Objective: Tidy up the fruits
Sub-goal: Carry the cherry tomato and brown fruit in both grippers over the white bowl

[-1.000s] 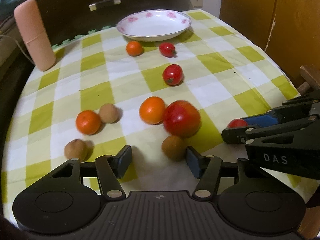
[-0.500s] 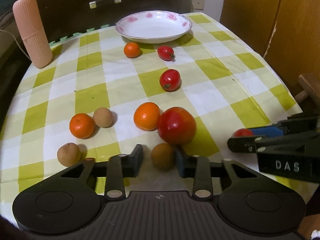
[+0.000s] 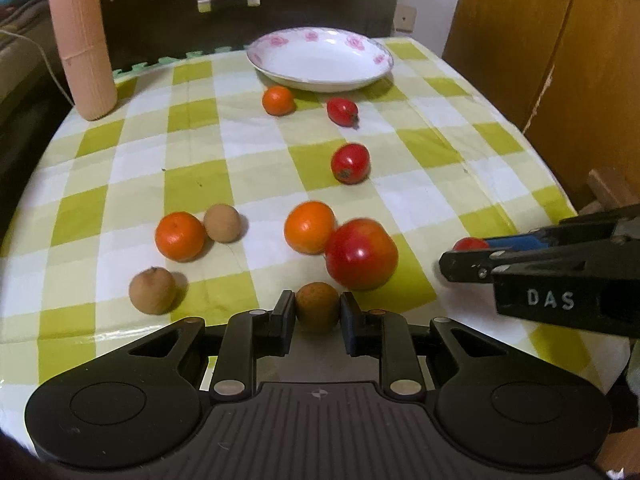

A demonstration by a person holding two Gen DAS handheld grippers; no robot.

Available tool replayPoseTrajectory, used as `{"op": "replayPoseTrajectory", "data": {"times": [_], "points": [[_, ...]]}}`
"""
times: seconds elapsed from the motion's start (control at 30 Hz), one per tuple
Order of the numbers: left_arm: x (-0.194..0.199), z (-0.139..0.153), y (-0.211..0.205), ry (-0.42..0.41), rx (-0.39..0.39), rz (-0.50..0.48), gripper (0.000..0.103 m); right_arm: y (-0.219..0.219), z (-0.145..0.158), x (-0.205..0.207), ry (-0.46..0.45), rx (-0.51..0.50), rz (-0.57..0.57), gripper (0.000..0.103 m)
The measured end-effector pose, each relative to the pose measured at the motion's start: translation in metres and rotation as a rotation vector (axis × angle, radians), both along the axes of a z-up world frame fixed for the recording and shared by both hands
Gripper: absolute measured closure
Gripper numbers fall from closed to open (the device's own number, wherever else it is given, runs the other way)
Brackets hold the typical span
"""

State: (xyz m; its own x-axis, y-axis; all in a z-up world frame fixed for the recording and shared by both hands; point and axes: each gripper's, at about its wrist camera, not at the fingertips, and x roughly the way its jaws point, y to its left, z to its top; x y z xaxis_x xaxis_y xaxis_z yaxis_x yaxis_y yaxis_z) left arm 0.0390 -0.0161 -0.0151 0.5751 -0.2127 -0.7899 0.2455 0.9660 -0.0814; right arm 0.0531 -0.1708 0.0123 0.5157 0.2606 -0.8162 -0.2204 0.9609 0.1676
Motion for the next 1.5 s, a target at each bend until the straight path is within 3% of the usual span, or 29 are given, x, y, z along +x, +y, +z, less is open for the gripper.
{"op": "replayPoseTrajectory", "data": {"times": [0.3,0.7,1.13,1.5], "points": [[0.017,0.011,0.003,-0.027,-0.063,0.011,0.072,0.005,0.006,0.019,-0.009,0.013,-0.006,0.079],[0.021,0.005,0.013,-0.001,-0.048,0.035,0.072,0.011,0.003,0.026,0.011,0.027,0.006,0.079],[0.024,0.017,0.013,-0.027,-0.069,0.044,0.072,0.012,0.012,0.030,-0.010,0.037,0.004,0.079],[0.067,0.041,0.006,-0.097,-0.086,0.049,0.072,0.008,0.031,0.075,-0.070,0.037,-0.013,0.078]]}}
